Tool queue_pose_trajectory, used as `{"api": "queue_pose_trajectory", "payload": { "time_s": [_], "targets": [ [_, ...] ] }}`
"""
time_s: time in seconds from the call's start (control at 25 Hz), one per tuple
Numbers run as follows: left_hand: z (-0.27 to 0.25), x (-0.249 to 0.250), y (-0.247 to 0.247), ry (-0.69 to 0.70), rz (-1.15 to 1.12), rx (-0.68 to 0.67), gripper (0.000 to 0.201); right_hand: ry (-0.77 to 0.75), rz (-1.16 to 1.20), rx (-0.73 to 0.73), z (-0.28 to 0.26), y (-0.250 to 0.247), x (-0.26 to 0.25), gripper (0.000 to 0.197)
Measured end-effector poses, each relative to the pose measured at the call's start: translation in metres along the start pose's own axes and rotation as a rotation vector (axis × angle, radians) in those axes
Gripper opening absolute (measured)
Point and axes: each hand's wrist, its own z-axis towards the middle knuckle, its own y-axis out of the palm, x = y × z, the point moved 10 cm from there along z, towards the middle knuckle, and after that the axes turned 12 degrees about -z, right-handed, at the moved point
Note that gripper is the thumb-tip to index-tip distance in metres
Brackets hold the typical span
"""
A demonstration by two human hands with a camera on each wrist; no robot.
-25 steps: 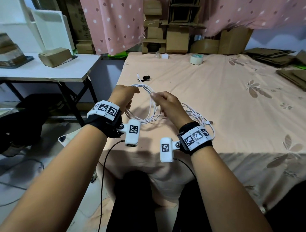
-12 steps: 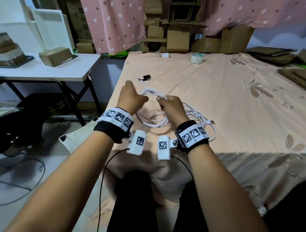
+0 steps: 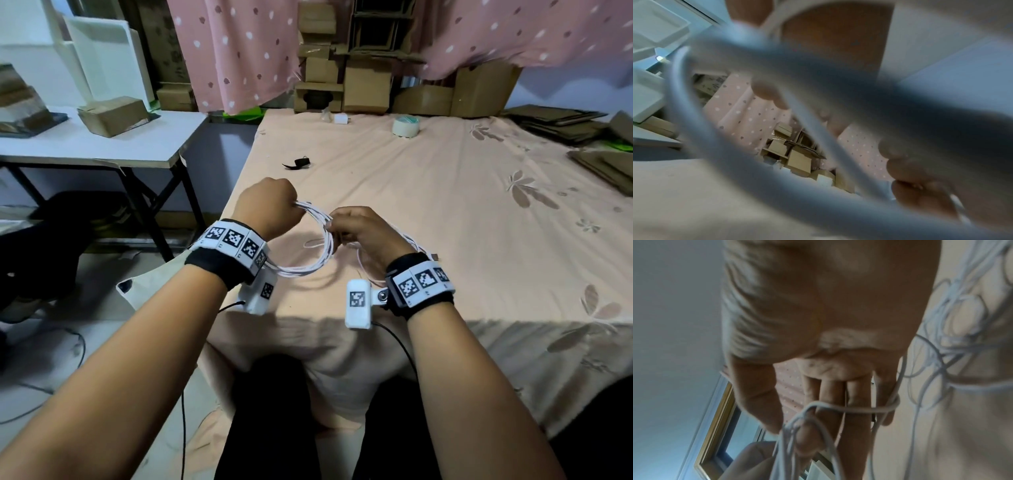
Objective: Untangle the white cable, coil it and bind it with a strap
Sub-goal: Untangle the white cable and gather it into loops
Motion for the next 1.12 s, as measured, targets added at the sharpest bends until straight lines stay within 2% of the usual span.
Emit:
{"api": "queue_pose_trajectory", "payload": {
  "time_s": [0.08,0.16,0.28,0.36,0.44,0.52,0.56,0.64,0.68,0.76,0.84,0.92,1.04,1.12],
  "targets": [
    [-0.001,-0.011,-0.005,-0.045,0.006,0.044,0.050,0.004,-0.039,-0.077,0.001,0.007,-0.003,0.006],
    [-0.001,-0.015,0.000,-0.100,-0.013,0.066,0.051,0.022,-0.150,-0.074,0.008,0.008,-0.002,0.008],
    [-0.003,-0.023,0.002,-0.172,-0.089,0.097,0.052,0.052,-0.221,0.057,0.020,-0.003,0.003,0.013],
    [-0.001,-0.030,0.002,-0.194,-0.148,0.091,0.045,0.018,-0.244,0.138,0.021,-0.009,0.001,0.012],
    [0.000,-0.018,0.005,-0.099,-0.164,0.053,0.027,-0.039,-0.337,0.194,0.021,-0.010,-0.007,0.015],
    [-0.002,0.015,0.016,0.099,-0.206,-0.056,0.013,-0.091,-0.408,0.195,0.020,-0.003,-0.018,0.019],
    [-0.004,0.026,0.022,0.152,-0.219,-0.118,0.006,-0.120,-0.421,0.199,0.019,-0.001,-0.023,0.019],
    [-0.003,0.031,0.023,0.145,-0.186,-0.141,0.020,-0.142,-0.366,0.203,0.017,-0.002,-0.026,0.010],
    [-0.001,0.025,0.017,0.117,-0.152,-0.098,0.025,-0.121,-0.318,0.188,0.016,-0.003,-0.021,0.003],
    [0.001,0.007,0.003,0.033,-0.100,-0.001,0.031,-0.055,-0.310,0.149,0.016,-0.004,-0.007,0.013],
    [0.000,-0.012,-0.009,-0.069,-0.150,0.068,0.031,0.012,-0.470,0.122,0.018,-0.008,0.006,0.021],
    [-0.001,-0.031,-0.024,-0.173,-0.230,0.145,0.031,0.052,-0.658,0.098,0.017,-0.011,0.015,0.021],
    [-0.003,-0.061,-0.047,-0.302,-0.325,0.267,0.030,0.069,-0.798,0.252,0.009,-0.036,0.016,0.026],
    [-0.005,-0.077,-0.057,-0.354,-0.374,0.314,0.028,0.143,-0.861,0.354,0.006,-0.058,0.020,0.024]
  ]
}}
